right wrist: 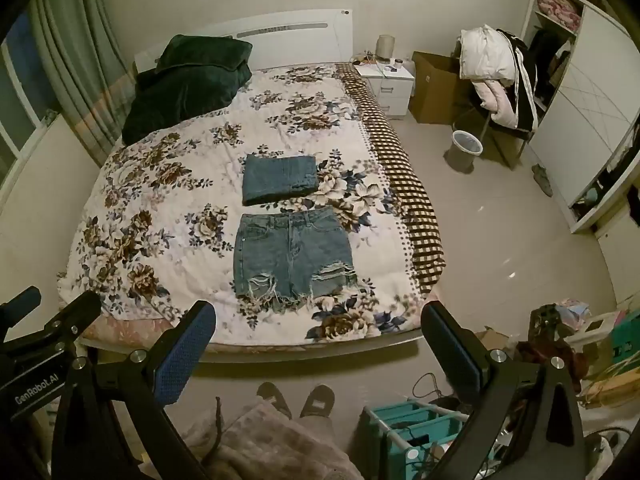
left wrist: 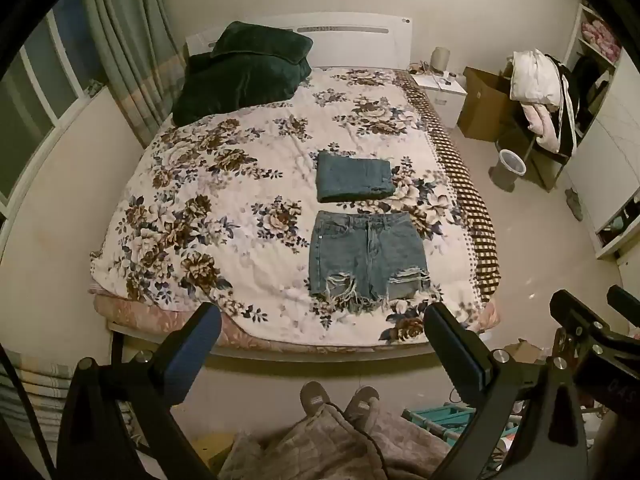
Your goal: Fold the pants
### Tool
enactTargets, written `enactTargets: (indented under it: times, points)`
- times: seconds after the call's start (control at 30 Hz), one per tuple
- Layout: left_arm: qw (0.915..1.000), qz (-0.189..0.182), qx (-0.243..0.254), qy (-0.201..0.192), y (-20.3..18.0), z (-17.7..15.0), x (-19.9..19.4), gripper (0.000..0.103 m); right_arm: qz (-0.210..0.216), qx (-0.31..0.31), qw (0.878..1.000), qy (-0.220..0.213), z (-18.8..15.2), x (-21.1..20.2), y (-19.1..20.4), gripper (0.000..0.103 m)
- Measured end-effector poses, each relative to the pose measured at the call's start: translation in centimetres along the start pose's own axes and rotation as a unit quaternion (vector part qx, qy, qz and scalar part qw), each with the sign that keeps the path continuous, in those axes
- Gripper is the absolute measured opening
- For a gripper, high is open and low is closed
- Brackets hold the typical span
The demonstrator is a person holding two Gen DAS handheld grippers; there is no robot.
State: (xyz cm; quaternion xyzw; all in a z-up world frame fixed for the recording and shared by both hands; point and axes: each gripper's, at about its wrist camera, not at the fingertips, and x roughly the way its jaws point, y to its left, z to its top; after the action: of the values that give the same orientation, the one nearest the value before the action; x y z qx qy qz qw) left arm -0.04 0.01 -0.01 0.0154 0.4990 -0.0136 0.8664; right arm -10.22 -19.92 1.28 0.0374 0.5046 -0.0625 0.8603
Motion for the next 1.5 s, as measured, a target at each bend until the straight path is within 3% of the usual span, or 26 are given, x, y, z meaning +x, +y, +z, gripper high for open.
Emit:
enactTargets:
  times: [1.13, 1.4, 1.5]
  points:
    - [1.0, -0.001, -0.002, 0.002, 0.1, 0.0, 0.0, 0.103, 0.005, 0.001, 1.0, -0.001, 0.8, 0.1, -0.2, 0.103]
    - [0.9999, -0.005, -0.003, 0.01, -1.4, 2.5, -0.3, 0.103, 0.005, 0.0, 1.0, 0.001, 0.9, 0.0, 0.0, 0.103]
    - [0.9999, -0.006, -0.004, 0.007, -1.2, 1.4, 0.3, 0.103, 0.005, -0.001, 1.0, 0.002, 0.7, 0.2, 0.0, 0.103]
